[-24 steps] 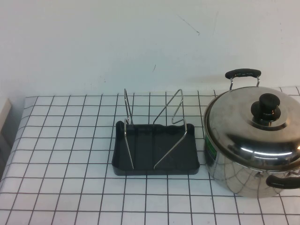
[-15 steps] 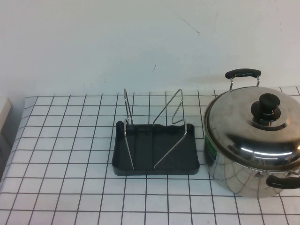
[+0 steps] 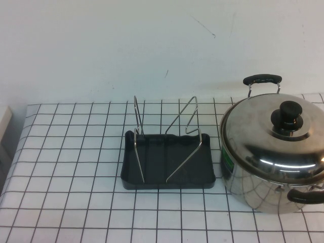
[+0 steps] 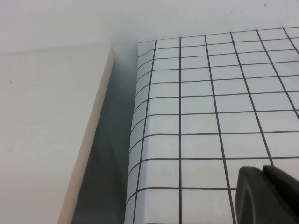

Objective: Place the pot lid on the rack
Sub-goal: Open the pot

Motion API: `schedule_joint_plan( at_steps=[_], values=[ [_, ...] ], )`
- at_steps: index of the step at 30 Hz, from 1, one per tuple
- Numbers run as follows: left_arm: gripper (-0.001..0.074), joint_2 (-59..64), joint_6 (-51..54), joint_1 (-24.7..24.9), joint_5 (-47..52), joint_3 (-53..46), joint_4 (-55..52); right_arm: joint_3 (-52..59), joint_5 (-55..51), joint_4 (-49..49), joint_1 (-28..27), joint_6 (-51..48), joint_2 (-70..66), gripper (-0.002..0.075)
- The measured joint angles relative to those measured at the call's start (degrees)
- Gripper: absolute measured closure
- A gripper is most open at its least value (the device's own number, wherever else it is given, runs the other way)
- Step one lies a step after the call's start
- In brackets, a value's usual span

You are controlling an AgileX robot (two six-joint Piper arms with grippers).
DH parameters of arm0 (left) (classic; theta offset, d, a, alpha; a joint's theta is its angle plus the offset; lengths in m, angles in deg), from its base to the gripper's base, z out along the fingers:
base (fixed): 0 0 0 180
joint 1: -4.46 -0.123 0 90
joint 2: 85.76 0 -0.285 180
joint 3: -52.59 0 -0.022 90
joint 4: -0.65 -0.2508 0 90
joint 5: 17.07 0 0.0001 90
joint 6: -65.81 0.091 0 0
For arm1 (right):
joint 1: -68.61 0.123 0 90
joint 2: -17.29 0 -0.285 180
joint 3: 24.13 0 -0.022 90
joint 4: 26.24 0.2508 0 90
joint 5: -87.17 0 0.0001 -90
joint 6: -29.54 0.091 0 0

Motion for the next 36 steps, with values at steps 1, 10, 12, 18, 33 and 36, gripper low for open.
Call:
schedule_joint_plan(
  at_steps=[1,10,12,18,33,36],
  values=[
    [0.0738,0.0,0.0,0.0,0.0,0.0,0.0,0.0,0.0,0.0,0.0,0.0,0.0,0.0729],
    [0.0738,0.0,0.0,-3.52,0.0,0.0,0.0,0.0,0.0,0.0,0.0,0.0,0.0,0.0729],
    [0.0738,0.0,0.0,-5.16,0.0,0.0,0.0,0.0,0.0,0.0,0.0,0.0,0.0,0.0729],
    [0.0738,0.0,0.0,-7.23,0.0,0.0,0.0,0.0,0.0,0.0,0.0,0.0,0.0,0.0729],
    [0.0738,0.0,0.0,-7.28,0.0,0.0,0.0,0.0,0.0,-0.45,0.0,0.0,0.0,0.0728],
    [0.0738,0.0,0.0,-7.28,0.0,0.0,0.0,0.0,0.0,-0.57,0.0,-0.23,0.0,0.0729]
  ],
)
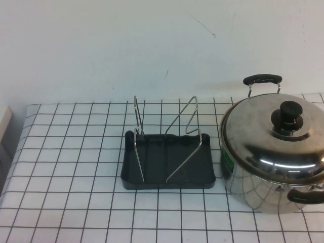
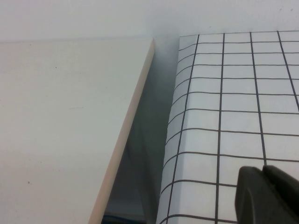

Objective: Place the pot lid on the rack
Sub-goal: Open the pot

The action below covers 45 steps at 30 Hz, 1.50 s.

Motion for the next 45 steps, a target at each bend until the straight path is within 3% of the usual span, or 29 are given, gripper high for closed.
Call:
schedule_joint_plan(
  at_steps=[8,13,19,26,31,34,39,41,45],
  values=[
    [0.0738,0.0,0.0,0.0,0.0,0.0,0.0,-2.07,3.45,8.05,0.0,-8.42,0.0,0.0729],
    [0.0738,0.0,0.0,0.0,0.0,0.0,0.0,-7.16,4.61,17.76,0.0,-4.86,-0.36,0.0729],
    [0.0738,0.0,0.0,0.0,0.0,0.0,0.0,-11.2,5.08,14.59,0.0,-4.04,-5.89,0.0729],
    [0.0738,0.0,0.0,0.0,0.0,0.0,0.0,-13.31,6.12,14.78,0.0,-17.84,-13.41,0.0729],
    [0.0738,0.0,0.0,0.0,0.0,0.0,0.0,-15.16,6.6,22.17,0.0,-32.85,-16.55,0.0729],
    [0.0738,0.0,0.0,0.0,0.0,0.0,0.0,-16.77,9.98,26.5,0.0,-35.54,-18.86,0.0729],
    [0.0738,0.0,0.0,0.0,0.0,0.0,0.0,-20.61,13.26,33.86,0.0,-36.15,-24.4,0.0728],
    [0.0738,0.0,0.0,0.0,0.0,0.0,0.0,-21.75,13.15,31.68,0.0,-33.84,-26.18,0.0729],
    [0.0738,0.0,0.0,0.0,0.0,0.0,0.0,-22.35,14.34,21.33,0.0,-18.08,-28.46,0.0729]
  ],
)
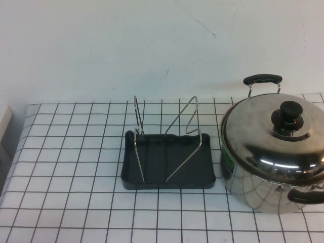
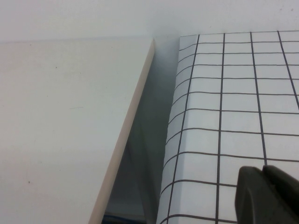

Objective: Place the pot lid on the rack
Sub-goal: Open the pot

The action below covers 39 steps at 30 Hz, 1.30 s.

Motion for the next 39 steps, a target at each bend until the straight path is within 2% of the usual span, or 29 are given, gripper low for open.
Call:
schedule_joint_plan(
  at_steps=[3,6,13,16,19,23,25,27,29,33,36,39],
  values=[
    [0.0738,0.0,0.0,0.0,0.0,0.0,0.0,0.0,1.88,-4.52,0.0,6.94,-0.69,0.0729],
    [0.0738,0.0,0.0,0.0,0.0,0.0,0.0,0.0,3.22,-5.79,0.0,8.52,-1.2,0.0729],
    [0.0738,0.0,0.0,0.0,0.0,0.0,0.0,0.0,4.69,-5.54,0.0,7.33,-1.3,0.0726],
    [0.0738,0.0,0.0,0.0,0.0,0.0,0.0,0.0,4.67,-3.94,0.0,5.85,-1.33,0.0689],
    [0.0738,0.0,0.0,0.0,0.0,0.0,0.0,0.0,4.7,-2.54,0.0,5.5,-2.22,0.058],
    [0.0738,0.0,0.0,0.0,0.0,0.0,0.0,-1.83,2.8,-2.38,1.03,6.5,-4.16,0.0331],
    [0.0738,0.0,0.0,0.0,0.0,0.0,0.0,-3.03,2.86,-4.48,2.8,9.3,-5.99,0.0231],
    [0.0738,0.0,0.0,0.0,0.0,0.0,0.0,-4.08,4.98,-7.75,6.31,12.48,-9.0,0.0183],
    [0.0738,0.0,0.0,0.0,0.0,0.0,0.0,-4.72,8.97,-10.05,10.66,14.19,-13.0,0.0166],
    [0.0738,0.0,0.0,0.0,0.0,0.0,0.0,-5.18,23.66,-11.16,21.22,12.76,-23.03,0.0155],
    [0.0738,0.0,0.0,0.0,0.0,0.0,0.0,-6.25,32.21,-8.39,25.97,8.2,-31.8,0.0155],
    [0.0738,0.0,0.0,0.0,0.0,0.0,0.0,-8.38,36.9,-6.56,27.24,6.12,-39.79,0.0155]
  ],
)
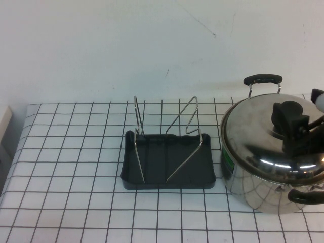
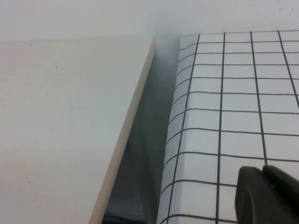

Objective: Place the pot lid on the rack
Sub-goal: Open the pot

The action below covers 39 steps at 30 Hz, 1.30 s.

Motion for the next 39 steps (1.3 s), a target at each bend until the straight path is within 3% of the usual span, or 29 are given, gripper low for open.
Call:
schedule_joint_plan(
  at_steps=[11,22,25,30,39],
  values=[
    [0.0738,0.0,0.0,0.0,0.0,0.0,0.0,-4.2,12.94,7.18,0.1,-1.55,-14.9,0.0154],
    [0.0738,0.0,0.0,0.0,0.0,0.0,0.0,-4.2,15.91,8.17,0.1,-0.79,-21.01,0.016],
    [0.0738,0.0,0.0,0.0,0.0,0.0,0.0,-4.2,16.03,8.17,0.1,-0.79,-21.47,0.0211],
    [0.0737,0.0,0.0,0.0,0.0,0.0,0.0,-4.2,15.77,8.68,-0.01,-0.65,-21.59,0.0391],
    [0.0737,0.0,0.0,0.0,0.0,0.0,0.0,-4.2,13.5,8.82,-0.01,-4.26,-13.86,0.0389]
  ],
)
